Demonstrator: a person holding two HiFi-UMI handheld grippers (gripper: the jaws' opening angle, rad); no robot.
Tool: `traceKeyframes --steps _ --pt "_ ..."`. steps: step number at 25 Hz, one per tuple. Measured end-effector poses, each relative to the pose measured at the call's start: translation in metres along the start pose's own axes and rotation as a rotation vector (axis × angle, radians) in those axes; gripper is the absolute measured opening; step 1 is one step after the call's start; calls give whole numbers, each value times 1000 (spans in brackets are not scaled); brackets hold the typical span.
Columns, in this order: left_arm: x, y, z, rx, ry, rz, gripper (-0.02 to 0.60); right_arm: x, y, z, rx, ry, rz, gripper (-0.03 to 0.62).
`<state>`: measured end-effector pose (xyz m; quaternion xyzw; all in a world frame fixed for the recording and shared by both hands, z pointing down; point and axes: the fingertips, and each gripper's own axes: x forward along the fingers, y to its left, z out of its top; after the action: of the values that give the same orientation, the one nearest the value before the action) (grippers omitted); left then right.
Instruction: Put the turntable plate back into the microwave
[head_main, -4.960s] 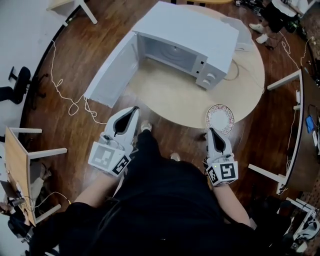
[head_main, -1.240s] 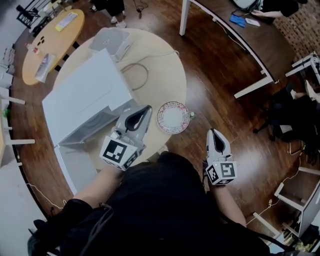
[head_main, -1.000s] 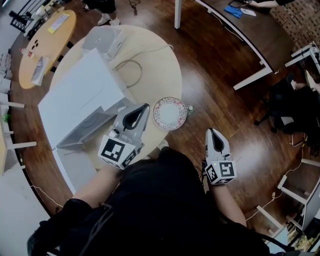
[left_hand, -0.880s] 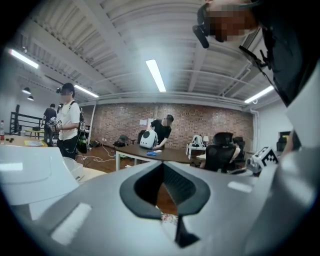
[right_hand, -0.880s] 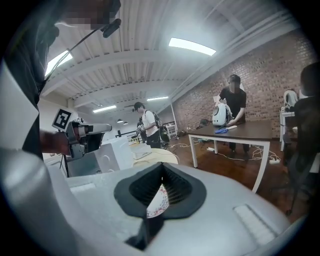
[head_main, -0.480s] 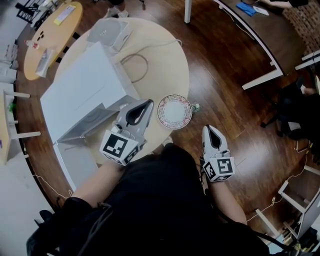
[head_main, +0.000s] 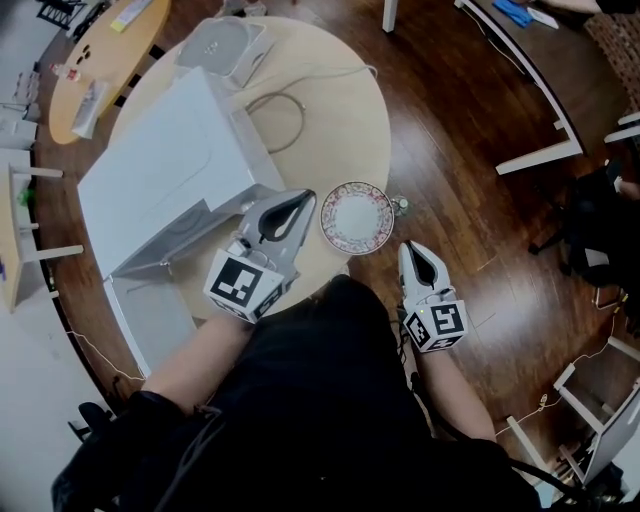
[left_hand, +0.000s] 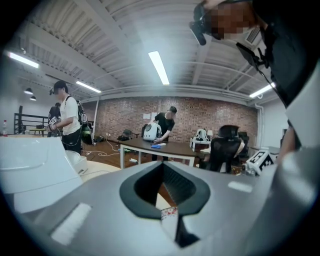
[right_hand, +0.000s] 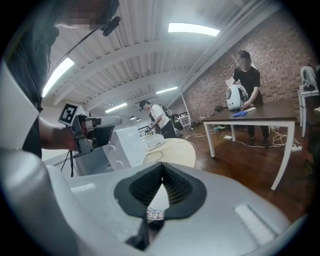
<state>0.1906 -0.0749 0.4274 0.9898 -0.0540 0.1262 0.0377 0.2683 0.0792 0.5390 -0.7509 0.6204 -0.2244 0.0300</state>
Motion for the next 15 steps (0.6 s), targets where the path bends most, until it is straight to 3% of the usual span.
traceKeyframes --steps 6,15 --pt "-5 -2 2 -20 17 26 5 11 -6 -22 6 71 20 20" --pt "0 -20 4 -60 -5 -24 5 21 -13 -30 0 105 -10 109"
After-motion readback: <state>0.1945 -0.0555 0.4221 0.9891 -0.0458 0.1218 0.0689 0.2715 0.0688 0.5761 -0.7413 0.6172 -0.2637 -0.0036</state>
